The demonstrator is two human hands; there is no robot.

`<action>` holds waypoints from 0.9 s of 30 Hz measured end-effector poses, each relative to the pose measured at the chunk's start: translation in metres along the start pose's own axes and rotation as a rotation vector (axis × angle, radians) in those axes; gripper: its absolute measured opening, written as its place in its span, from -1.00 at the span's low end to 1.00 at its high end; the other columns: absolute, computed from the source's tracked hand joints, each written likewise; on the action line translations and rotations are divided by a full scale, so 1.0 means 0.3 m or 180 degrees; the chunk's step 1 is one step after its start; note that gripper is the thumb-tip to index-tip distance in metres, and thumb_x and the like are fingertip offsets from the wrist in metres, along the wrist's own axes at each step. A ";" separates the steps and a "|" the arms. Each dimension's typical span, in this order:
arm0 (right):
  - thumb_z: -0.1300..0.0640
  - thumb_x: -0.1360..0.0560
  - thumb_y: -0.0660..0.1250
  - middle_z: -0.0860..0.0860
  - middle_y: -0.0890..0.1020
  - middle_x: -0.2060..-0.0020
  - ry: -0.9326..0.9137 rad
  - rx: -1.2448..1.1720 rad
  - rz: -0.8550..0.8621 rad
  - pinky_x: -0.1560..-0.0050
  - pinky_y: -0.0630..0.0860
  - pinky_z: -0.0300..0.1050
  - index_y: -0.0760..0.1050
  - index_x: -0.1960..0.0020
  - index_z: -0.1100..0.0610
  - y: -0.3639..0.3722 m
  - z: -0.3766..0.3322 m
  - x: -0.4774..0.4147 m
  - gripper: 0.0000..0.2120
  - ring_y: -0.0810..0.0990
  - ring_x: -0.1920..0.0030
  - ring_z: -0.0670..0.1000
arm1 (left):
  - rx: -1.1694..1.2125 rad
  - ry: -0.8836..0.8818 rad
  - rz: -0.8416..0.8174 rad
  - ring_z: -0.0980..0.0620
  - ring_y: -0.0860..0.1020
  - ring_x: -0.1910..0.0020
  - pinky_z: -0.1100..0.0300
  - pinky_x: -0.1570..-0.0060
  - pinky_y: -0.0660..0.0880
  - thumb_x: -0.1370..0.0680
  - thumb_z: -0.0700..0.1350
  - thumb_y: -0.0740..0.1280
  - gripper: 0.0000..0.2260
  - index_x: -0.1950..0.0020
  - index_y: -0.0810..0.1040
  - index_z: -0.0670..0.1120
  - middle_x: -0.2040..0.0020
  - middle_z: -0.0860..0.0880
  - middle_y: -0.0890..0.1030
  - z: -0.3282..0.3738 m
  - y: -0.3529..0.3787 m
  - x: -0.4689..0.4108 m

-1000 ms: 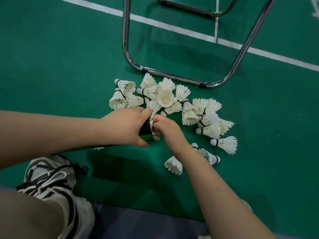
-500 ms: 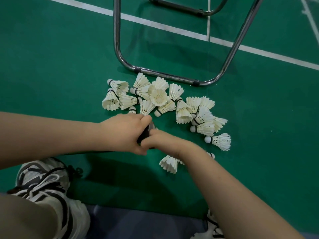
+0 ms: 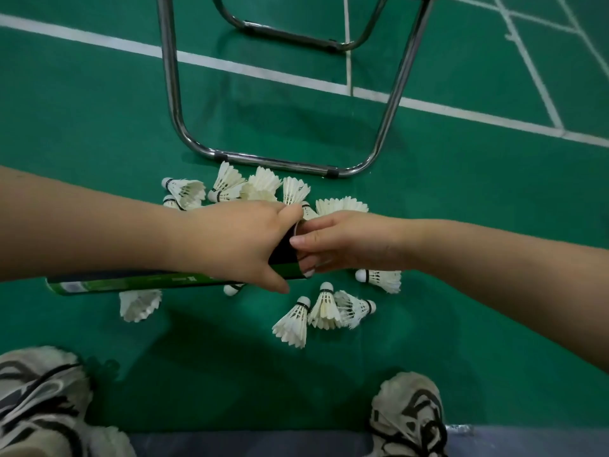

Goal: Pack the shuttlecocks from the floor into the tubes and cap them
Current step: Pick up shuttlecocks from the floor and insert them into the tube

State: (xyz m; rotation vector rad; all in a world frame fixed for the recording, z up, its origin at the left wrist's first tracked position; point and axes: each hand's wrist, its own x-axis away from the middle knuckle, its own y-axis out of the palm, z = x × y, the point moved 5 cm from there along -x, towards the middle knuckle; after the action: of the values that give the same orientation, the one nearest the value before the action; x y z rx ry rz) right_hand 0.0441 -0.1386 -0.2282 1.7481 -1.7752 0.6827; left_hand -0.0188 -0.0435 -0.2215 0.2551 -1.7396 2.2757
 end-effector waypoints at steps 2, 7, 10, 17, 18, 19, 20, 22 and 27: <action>0.17 -0.53 0.25 0.09 0.60 0.00 0.0043 0.0073 0.0076 -0.24 0.36 0.00 0.45 -0.23 0.22 -0.038 0.014 0.040 -0.71 0.57 0.04 -0.02 | -0.0062 -0.0004 -0.0011 0.07 0.41 0.14 0.22 0.23 0.35 -0.28 0.29 0.41 -0.43 -0.05 0.24 0.00 0.02 0.07 0.43 0.021 -0.018 -0.026; 0.29 -0.48 0.29 0.09 0.66 -0.03 0.0138 0.0174 0.0666 -0.24 0.42 -0.04 0.56 -0.10 0.12 -0.137 0.094 0.087 -0.77 0.60 -0.03 -0.05 | -0.0074 -0.0014 -0.0094 0.07 0.40 0.12 0.20 0.18 0.39 -0.30 0.29 0.41 -0.41 -0.10 0.25 -0.01 0.02 0.06 0.41 0.080 -0.002 -0.091; 0.29 -0.49 0.28 0.07 0.68 0.02 0.0200 0.0281 0.0842 -0.08 0.50 -0.18 0.58 0.04 0.07 -0.177 0.142 0.115 -0.82 0.61 0.09 -0.09 | -0.0016 -0.0077 -0.0167 0.05 0.39 0.12 0.19 0.19 0.41 -0.31 0.28 0.42 -0.43 -0.07 0.25 -0.02 0.01 0.04 0.43 0.111 0.042 -0.121; 0.13 -0.46 0.32 -0.11 0.61 0.14 0.0430 0.0908 0.1493 0.10 0.49 -0.23 0.53 0.05 -0.04 -0.207 0.387 0.098 -0.90 0.57 0.09 -0.07 | -0.0219 -0.0135 -0.0304 0.06 0.31 0.12 0.15 0.11 0.45 -0.36 0.25 0.37 -0.41 -0.19 0.24 -0.04 0.03 0.01 0.38 0.176 0.140 -0.154; 0.07 -0.46 0.32 -0.10 0.60 0.08 0.0490 0.1121 0.1576 0.10 0.48 -0.22 0.51 -0.03 -0.04 -0.202 0.431 0.078 -0.85 0.55 0.06 -0.07 | -0.0246 -0.0141 -0.0312 0.05 0.30 0.10 0.12 0.06 0.45 -0.36 0.25 0.36 -0.39 -0.22 0.23 -0.04 -0.02 0.00 0.40 0.187 0.151 -0.160; 0.01 -0.46 0.32 -0.07 0.59 0.00 0.0540 0.1266 0.1635 0.08 0.48 -0.21 0.49 -0.11 -0.02 -0.193 0.471 0.058 -0.77 0.54 0.02 -0.06 | -0.0265 -0.0141 -0.0307 0.05 0.31 0.09 0.10 0.01 0.45 -0.37 0.26 0.36 -0.39 -0.24 0.22 -0.03 -0.05 0.00 0.41 0.199 0.160 -0.167; -0.05 -0.45 0.33 -0.04 0.56 -0.06 0.0581 0.1367 0.1681 0.03 0.47 -0.17 0.45 -0.18 0.00 -0.180 0.509 0.035 -0.67 0.52 -0.03 -0.04 | -0.0266 -0.0150 -0.0305 0.03 0.34 0.06 0.10 -0.02 0.44 -0.37 0.26 0.35 -0.38 -0.25 0.20 -0.02 -0.07 0.01 0.41 0.210 0.170 -0.174; -0.13 -0.41 0.34 -0.01 0.48 -0.17 0.0627 0.1614 0.1797 -0.08 0.45 -0.09 0.37 -0.28 0.02 -0.151 0.566 -0.006 -0.51 0.47 -0.14 0.01 | -0.0254 -0.0185 -0.0283 0.01 0.39 -0.02 0.10 -0.03 0.41 -0.38 0.26 0.35 -0.39 -0.25 0.20 0.00 -0.08 0.01 0.41 0.230 0.187 -0.189; -0.14 -0.38 0.35 0.05 0.38 -0.23 0.0762 0.1787 0.2120 -0.16 0.40 -0.02 0.26 -0.35 0.06 -0.124 0.671 -0.074 -0.38 0.37 -0.24 0.10 | -0.0341 -0.0279 -0.0116 0.00 0.40 -0.10 0.10 -0.04 0.38 -0.37 0.24 0.34 -0.39 -0.28 0.19 0.01 -0.13 0.03 0.41 0.265 0.228 -0.217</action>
State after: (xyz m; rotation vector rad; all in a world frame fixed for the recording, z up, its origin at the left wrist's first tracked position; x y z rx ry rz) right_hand 0.0745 -0.2632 -0.3892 1.2608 -2.1198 1.7241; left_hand 0.0199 -0.1437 -0.2823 0.3665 -1.8773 2.1681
